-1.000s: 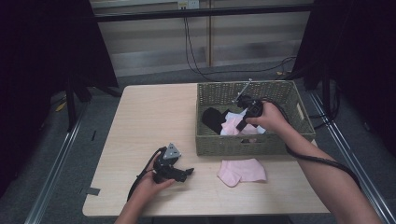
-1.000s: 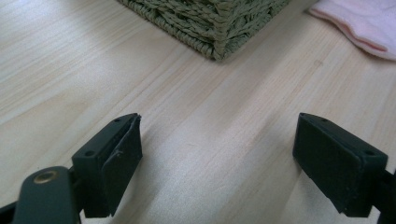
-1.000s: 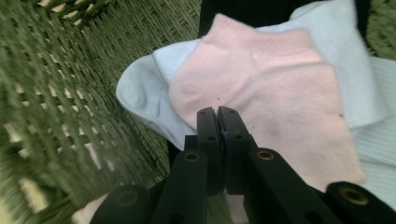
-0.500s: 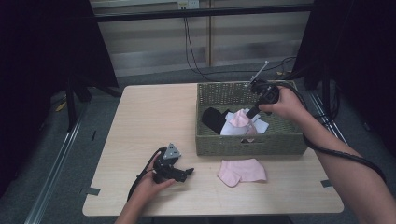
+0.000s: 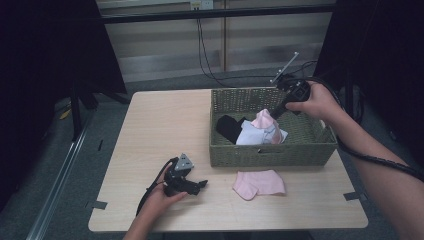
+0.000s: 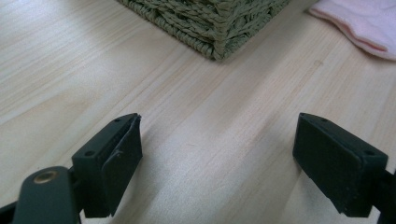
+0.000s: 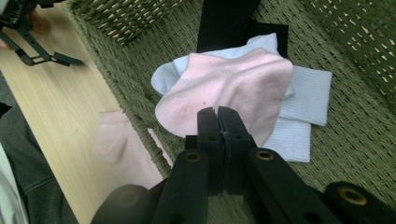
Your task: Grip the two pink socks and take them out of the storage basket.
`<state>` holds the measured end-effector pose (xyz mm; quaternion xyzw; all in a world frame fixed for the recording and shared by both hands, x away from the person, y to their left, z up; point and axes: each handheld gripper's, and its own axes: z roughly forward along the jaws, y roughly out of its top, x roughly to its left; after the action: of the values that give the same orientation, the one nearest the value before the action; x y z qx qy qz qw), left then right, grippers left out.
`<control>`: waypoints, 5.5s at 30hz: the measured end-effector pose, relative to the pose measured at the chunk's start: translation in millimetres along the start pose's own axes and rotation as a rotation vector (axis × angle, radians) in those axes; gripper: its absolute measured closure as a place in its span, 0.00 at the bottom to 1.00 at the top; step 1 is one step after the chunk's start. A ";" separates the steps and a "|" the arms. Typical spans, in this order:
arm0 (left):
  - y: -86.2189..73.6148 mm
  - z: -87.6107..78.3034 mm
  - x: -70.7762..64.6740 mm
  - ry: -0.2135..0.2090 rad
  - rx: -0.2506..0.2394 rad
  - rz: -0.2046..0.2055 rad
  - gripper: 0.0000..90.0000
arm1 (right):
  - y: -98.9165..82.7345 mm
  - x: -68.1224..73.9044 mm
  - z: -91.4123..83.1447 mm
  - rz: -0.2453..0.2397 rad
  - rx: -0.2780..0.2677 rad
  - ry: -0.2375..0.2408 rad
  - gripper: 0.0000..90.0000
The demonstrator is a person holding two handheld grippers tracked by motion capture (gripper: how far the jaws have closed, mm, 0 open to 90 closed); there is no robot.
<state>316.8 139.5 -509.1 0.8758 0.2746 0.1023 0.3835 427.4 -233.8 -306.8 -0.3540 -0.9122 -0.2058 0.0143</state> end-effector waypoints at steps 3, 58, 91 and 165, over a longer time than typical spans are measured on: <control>0.0 -0.1 0.1 0.002 0.000 0.003 0.17 | 0.0 1.9 -6.5 -0.004 0.002 0.000 0.98; 0.0 0.0 -0.1 0.000 0.001 0.001 0.17 | -13.5 68.3 -71.2 -0.162 -0.053 0.066 0.98; -0.3 0.4 -0.3 0.003 -0.005 0.000 0.17 | -33.1 103.3 -22.9 -0.266 -0.058 0.171 0.79; -0.1 -0.2 0.2 0.004 0.004 0.008 0.17 | -173.1 69.6 94.0 -0.132 -0.138 -0.026 0.34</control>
<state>316.8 139.8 -509.1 0.8774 0.2721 0.1052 0.3809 273.7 -268.0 -444.1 -0.2960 -0.9173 -0.2641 -0.0356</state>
